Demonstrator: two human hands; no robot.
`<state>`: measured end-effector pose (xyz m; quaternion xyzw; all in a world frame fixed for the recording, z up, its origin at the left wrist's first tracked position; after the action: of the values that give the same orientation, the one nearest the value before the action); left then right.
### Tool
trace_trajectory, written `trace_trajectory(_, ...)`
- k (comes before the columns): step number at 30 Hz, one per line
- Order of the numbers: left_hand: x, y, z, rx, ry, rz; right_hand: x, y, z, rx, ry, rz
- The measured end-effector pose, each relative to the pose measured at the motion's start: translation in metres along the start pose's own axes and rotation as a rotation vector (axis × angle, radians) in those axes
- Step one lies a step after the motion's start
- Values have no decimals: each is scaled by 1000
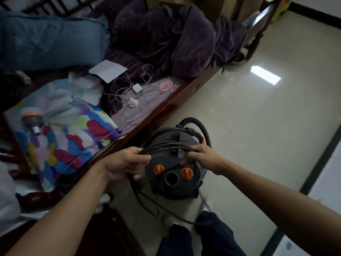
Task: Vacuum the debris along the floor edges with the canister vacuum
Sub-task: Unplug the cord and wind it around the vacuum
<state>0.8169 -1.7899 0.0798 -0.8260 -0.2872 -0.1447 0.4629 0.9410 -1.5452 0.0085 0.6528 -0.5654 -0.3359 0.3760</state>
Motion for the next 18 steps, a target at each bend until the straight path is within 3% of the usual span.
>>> trace_trajectory(2, -19, 16, 3, -88, -151, 101, -16, -11, -6, 43, -19, -17)
trace_trajectory(7, -56, 69, 36, -296, -595, 468, -46, -67, -4, 187, -60, -399)
trace_trajectory(14, -111, 137, 108, -321, -924, 543, -48, -149, 46, 291, -169, -296)
trace_trajectory(18, -141, 147, 152, -285, -1120, 616, -37, -174, 96, 360, -375, -298)
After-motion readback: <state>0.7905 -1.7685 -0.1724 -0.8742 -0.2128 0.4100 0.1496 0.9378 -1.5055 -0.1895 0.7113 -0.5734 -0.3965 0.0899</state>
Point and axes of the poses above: each hand's wrist, its own z-axis towards the middle knuckle, its own x-axis out of the palm, y = z × x, the point moved 1 cm from there along z, towards the middle knuckle, and after that the axes turned 7 degrees about y, right-handed, at the moved point
